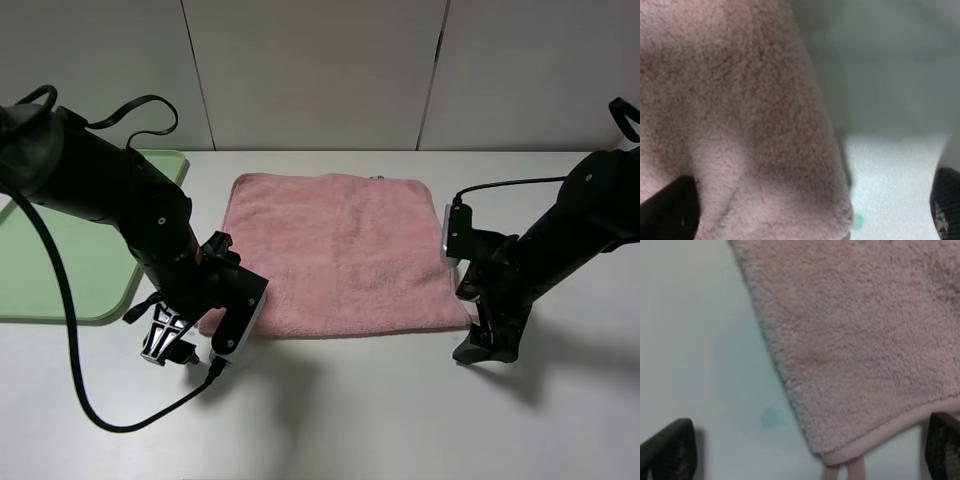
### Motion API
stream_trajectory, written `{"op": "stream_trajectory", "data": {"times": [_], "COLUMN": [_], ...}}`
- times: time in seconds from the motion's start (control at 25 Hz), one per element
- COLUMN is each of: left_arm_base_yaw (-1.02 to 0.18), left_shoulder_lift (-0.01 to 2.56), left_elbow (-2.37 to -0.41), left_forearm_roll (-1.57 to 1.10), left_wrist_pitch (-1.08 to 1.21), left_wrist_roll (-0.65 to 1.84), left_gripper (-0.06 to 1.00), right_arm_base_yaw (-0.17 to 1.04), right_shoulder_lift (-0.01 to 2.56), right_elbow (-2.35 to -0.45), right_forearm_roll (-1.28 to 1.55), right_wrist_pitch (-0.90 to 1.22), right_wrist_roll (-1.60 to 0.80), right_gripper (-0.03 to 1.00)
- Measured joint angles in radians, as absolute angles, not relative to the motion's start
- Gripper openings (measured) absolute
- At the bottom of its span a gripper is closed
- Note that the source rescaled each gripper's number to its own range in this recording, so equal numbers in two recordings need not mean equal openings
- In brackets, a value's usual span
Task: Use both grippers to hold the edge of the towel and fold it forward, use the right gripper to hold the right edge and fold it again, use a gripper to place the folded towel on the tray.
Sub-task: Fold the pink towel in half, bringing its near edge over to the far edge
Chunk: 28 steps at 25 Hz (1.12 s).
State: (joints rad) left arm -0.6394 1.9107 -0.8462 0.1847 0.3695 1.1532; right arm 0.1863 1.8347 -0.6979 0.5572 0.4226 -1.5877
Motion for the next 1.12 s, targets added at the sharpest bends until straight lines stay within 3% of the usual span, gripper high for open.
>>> {"op": "stream_trajectory", "data": {"times": [0.56,0.72,0.92,1.12], "left_arm_base_yaw": [-0.639,-0.639,-0.639,-0.639], "left_shoulder_lift": [1.911,1.911,1.913,1.916], "left_elbow": [-0.846,-0.846,-0.846,-0.846], "left_forearm_roll": [0.185,0.185,0.185,0.186], "left_wrist_pitch": [0.362,0.357,0.348,0.323], "left_wrist_roll": [1.153,1.153,1.153,1.153], "left_gripper": [0.86,0.79,0.62,0.37], "right_arm_base_yaw": [0.186,0.186,0.186,0.186], "right_shoulder_lift": [1.853,1.854,1.855,1.855], "right_elbow": [-0.707,-0.707,-0.709,-0.709], "right_forearm_roll": [0.612,0.613,0.613,0.613], "right_wrist_pitch": [0.403,0.397,0.386,0.385], "right_wrist_roll": [-1.595,-1.595,-1.591,-1.565], "right_gripper": [1.00,0.92,0.81,0.59]}}
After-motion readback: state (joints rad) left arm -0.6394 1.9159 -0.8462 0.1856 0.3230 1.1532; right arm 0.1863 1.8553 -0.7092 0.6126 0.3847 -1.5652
